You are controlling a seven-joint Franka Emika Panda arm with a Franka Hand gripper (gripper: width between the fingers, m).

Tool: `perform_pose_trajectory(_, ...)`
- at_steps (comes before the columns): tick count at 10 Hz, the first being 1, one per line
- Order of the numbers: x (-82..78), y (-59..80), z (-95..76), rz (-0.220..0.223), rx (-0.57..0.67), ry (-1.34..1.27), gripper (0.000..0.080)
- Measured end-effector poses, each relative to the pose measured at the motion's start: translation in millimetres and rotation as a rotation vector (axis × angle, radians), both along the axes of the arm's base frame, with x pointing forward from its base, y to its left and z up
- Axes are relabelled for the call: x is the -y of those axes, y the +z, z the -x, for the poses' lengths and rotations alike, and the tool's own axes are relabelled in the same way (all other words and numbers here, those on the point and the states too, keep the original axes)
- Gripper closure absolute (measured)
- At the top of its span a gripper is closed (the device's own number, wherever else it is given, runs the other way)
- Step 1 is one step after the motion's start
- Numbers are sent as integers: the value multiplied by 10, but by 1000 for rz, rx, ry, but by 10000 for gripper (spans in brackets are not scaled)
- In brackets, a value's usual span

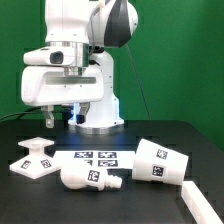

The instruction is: Assemble lamp

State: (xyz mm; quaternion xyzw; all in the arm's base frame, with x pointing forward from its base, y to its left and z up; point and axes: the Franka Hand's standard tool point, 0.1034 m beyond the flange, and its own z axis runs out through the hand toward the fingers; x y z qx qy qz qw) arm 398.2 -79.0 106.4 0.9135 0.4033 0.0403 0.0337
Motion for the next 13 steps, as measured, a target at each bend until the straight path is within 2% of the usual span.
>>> perform_pose_trajectory(2,17,-8,8,0,-2,1,100)
perform_pose_trajectory(4,413,-153,138,-18,-56,64,100)
perform_pose_trajectory(8,500,-306,245,-31,-111,31,100)
perform_pose_trajectory(11,674,-436,306,-33,-127,39,100)
perform_pose_trajectory(13,722,-503,332,-36,-140,29,100)
